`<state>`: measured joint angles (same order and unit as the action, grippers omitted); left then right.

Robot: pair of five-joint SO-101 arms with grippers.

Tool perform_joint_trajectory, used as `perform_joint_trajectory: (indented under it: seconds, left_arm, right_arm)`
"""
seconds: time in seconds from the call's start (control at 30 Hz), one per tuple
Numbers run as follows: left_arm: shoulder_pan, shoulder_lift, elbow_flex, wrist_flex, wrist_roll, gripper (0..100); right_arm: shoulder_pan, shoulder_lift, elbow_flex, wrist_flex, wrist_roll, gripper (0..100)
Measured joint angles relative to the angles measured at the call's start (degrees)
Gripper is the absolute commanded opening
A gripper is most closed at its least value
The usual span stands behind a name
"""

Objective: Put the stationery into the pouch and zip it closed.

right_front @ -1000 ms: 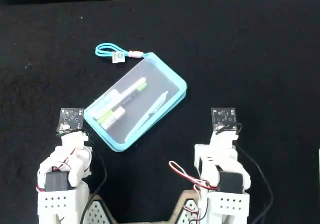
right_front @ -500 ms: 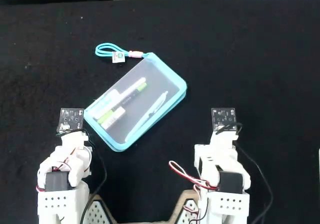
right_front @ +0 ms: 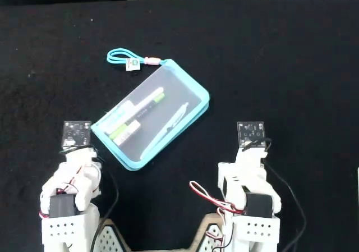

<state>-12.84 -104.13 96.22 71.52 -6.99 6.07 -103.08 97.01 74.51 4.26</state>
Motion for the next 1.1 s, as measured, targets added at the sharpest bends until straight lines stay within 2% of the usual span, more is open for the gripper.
perform_joint_trajectory:
  seconds: [0.1, 1.1]
  left_arm:
    - [-2.29, 0.00, 0.00, 0.00, 0.00, 3]
    - [-0.62, 0.00, 0.00, 0.00, 0.00, 3]
  right_arm:
    - [0.00, 0.00, 0.00, 0.00, 0.00, 3.7]
    - [0.00, 0.00, 0.00, 0.00, 0.00, 3.7]
